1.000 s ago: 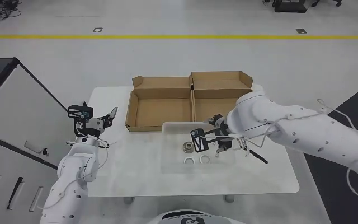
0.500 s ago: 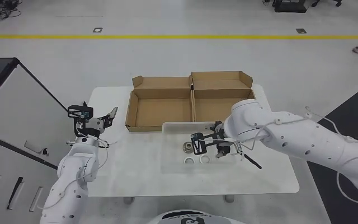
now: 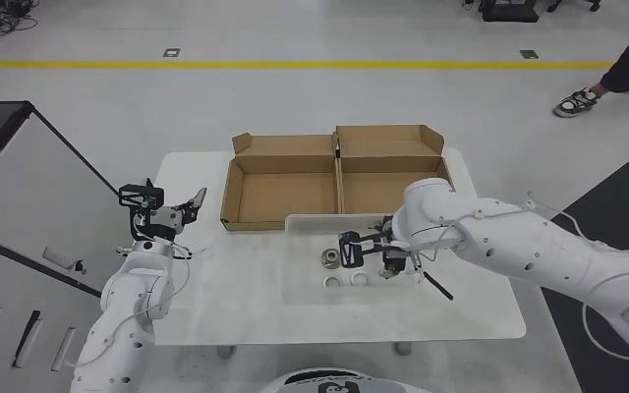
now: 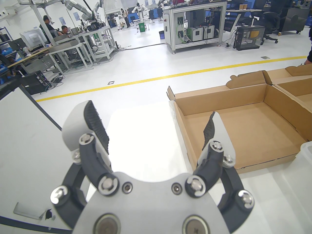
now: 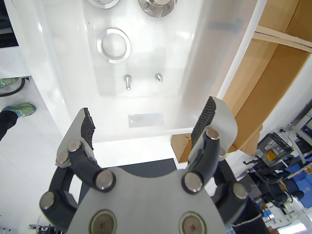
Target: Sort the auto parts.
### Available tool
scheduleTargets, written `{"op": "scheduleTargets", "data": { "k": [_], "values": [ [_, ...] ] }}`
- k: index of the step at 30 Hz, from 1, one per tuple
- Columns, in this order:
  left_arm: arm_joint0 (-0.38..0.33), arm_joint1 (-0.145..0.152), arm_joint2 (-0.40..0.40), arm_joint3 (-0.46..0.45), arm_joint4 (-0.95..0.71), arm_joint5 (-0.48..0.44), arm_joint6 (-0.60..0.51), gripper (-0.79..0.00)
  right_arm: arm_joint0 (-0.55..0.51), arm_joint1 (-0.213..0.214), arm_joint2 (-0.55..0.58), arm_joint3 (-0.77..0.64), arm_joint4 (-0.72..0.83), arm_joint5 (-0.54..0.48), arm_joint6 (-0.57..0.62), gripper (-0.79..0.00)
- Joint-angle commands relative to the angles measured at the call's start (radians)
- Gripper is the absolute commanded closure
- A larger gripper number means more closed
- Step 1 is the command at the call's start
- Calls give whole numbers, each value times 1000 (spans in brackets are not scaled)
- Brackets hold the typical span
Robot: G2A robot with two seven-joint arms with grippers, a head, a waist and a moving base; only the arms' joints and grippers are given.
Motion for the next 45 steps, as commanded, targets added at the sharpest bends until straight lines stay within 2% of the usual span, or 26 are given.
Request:
{"op": "scheduleTargets", "data": {
  "k": [1, 15, 17, 30, 33, 34, 35, 40, 45],
  "values": [
    [0, 0, 0, 0, 0, 0, 0, -785, -6, -2, 0, 2, 13, 8, 8, -785],
    [0, 0, 0, 0, 0, 0, 0, -785, 0, -5, 0, 7, 16, 14, 14, -785],
    [0, 0, 0, 0, 0, 0, 0, -785, -11, -4, 5, 9, 7, 24, -18, -785],
    [0, 0, 0, 0, 0, 0, 0, -785, -57, 9, 45, 61, 57, -25, -53, -785],
    [0, 0, 0, 0, 0, 0, 0, -785, -66, 9, 49, 76, 55, -31, -51, -637],
    [0, 0, 0, 0, 0, 0, 0, -785, -69, 9, 51, 83, 54, -31, -53, -560],
    [0, 0, 0, 0, 0, 0, 0, -785, -72, 9, 52, 87, 51, -34, -56, -536],
    [0, 0, 0, 0, 0, 0, 0, -785, -87, 9, 64, 103, 45, -41, -72, -520],
    [0, 0, 0, 0, 0, 0, 0, -785, -97, 4, 70, 120, 40, -50, -73, -443]
  ]
}}
